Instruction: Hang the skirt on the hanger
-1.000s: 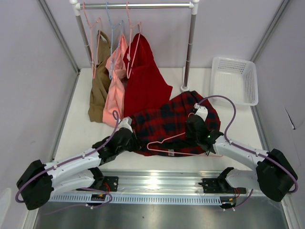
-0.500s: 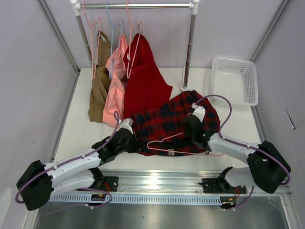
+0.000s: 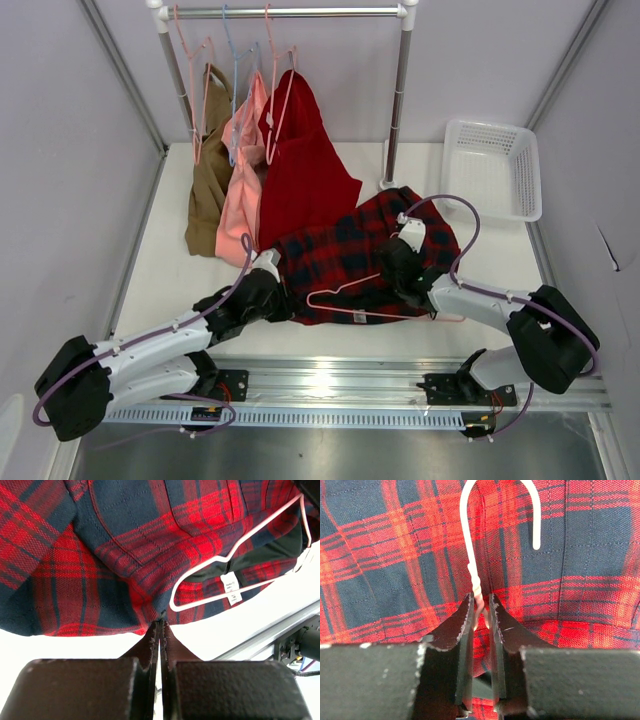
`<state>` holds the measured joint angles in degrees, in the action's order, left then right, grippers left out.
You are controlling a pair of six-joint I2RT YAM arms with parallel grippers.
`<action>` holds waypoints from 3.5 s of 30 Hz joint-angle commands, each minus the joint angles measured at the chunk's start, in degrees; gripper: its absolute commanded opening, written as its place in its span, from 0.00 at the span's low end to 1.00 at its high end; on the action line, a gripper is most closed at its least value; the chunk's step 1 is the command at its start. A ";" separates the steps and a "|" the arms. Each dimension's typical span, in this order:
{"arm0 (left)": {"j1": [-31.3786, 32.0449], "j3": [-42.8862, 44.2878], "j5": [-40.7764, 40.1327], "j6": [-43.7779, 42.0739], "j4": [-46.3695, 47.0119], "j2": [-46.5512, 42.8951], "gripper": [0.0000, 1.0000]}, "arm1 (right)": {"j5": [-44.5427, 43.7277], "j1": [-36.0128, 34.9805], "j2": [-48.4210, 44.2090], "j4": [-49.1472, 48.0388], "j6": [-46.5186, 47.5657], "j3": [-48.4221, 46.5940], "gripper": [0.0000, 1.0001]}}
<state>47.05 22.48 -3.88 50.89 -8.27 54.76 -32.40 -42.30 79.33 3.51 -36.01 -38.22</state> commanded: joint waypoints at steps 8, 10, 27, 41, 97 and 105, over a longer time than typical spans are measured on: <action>-0.82 0.81 1.60 -1.68 -1.39 0.26 0.00 | -11.01 -3.22 -0.93 -6.05 -3.54 -1.42 0.00; -1.17 0.81 1.42 -1.68 -2.09 -0.53 0.00 | -13.46 -4.27 -1.54 -7.63 -3.80 -0.37 0.00; -6.00 1.25 6.16 -3.08 -4.65 -1.68 0.00 | -22.79 -10.52 -2.16 -20.29 -1.52 6.66 0.00; -6.53 2.83 5.64 -3.08 -5.53 -2.47 0.00 | -22.00 -10.52 -3.56 -23.11 -0.46 10.17 0.00; -6.71 6.00 10.03 -5.28 -3.59 0.34 0.00 | 37.49 8.73 6.10 -6.32 6.04 -5.29 0.39; -6.71 6.00 10.12 -5.28 -3.24 1.05 0.00 | 44.16 9.96 9.69 -4.12 8.68 -9.51 0.43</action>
<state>40.84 27.18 5.21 46.85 -13.82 55.59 6.46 -32.95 87.39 -0.93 -29.39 -45.01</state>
